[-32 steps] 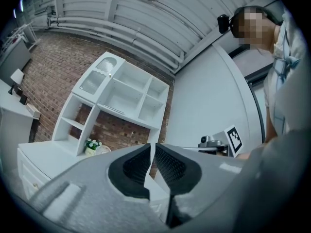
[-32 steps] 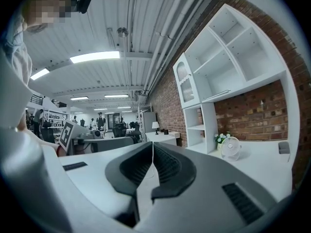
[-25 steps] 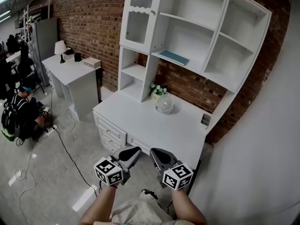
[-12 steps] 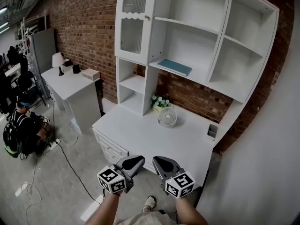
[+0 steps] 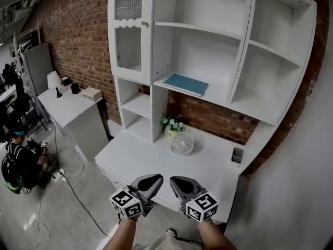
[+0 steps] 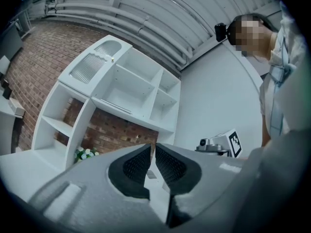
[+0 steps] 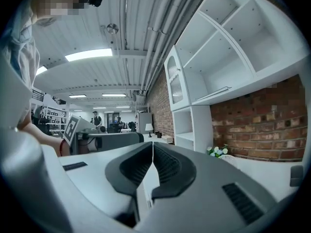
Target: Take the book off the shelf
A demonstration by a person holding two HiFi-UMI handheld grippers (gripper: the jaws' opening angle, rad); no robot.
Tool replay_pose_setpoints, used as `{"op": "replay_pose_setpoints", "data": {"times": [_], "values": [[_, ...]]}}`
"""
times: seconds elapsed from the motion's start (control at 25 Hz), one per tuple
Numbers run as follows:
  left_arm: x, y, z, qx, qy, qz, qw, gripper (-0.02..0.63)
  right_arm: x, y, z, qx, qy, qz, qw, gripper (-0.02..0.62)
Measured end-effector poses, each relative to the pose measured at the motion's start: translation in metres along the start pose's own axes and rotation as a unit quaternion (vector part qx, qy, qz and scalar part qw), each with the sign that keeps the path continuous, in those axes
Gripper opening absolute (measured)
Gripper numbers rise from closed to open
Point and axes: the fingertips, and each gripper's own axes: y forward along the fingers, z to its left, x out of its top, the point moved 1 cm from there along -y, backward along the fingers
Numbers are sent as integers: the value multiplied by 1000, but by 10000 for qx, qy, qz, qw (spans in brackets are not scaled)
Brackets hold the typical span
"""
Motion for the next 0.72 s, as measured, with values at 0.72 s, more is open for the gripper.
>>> {"op": "replay_pose_setpoints", "data": {"times": [0.72], "values": [[-2, 66, 52, -270, -180, 28, 9995, 37, 6, 34, -74, -272, 190, 0, 9995, 18]]}}
